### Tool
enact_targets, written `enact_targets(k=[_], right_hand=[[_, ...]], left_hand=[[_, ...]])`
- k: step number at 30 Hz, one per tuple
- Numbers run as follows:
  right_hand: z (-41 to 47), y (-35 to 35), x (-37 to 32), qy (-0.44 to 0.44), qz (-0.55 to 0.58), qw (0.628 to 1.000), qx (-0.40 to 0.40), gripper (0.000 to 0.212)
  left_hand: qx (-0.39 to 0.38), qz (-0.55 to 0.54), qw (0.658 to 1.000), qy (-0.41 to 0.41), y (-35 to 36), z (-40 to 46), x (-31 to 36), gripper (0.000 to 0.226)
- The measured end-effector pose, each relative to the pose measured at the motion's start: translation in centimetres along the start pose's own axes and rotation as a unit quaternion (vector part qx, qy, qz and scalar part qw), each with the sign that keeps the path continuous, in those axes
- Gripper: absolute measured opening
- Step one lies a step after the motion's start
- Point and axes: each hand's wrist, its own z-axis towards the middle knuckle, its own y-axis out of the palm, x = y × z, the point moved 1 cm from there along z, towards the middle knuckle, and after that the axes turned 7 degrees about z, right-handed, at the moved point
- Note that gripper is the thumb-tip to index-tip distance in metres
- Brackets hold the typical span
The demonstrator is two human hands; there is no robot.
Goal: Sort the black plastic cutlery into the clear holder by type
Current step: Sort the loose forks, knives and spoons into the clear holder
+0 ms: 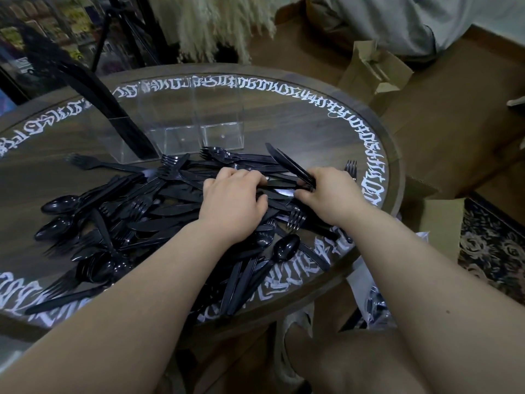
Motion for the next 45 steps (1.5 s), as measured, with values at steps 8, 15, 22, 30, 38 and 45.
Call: enact_targets(k=[8, 15, 22, 30, 38, 45], right_hand=[[0.8, 0.7, -1.3, -0.01, -0.018, 1.0, -0.001, 0.008], [0.9, 1.3, -1.6, -0.007, -0.028, 1.0, 0.002, 0.015], [0.4, 1.5, -2.1, -0.049, -0.031, 0.998, 0.018, 0.021], [0.2, 0.9, -2.8, -0.043, 0.039, 0.997, 0.044, 0.022], [0.2, 0.5, -4.7, -0.083, 0.026, 0.994, 0.063, 0.034], [-0.2, 1.3, -8.9, -0.157, 0.06, 0.984, 0.064, 0.034]], left_hand=[[-0.004, 0.015, 1.0, -0.021, -0.1, 0.2, -0.5, 0.036], [-0.027, 0.036, 0.998, -0.032, -0.1, 0.6, -0.2, 0.034], [-0.002, 0.018, 0.998, -0.064, 0.0, 0.6, -0.6, 0.028], [0.077, -0.016, 0.995, -0.057, -0.9, 0.3, -1.5, 0.022], [0.159, -0.321, 0.927, -0.109, -4.3, -1.0, -4.0, 0.012], [0.159, -0.459, 0.855, -0.183, -5.8, -2.8, -7.2, 0.013]])
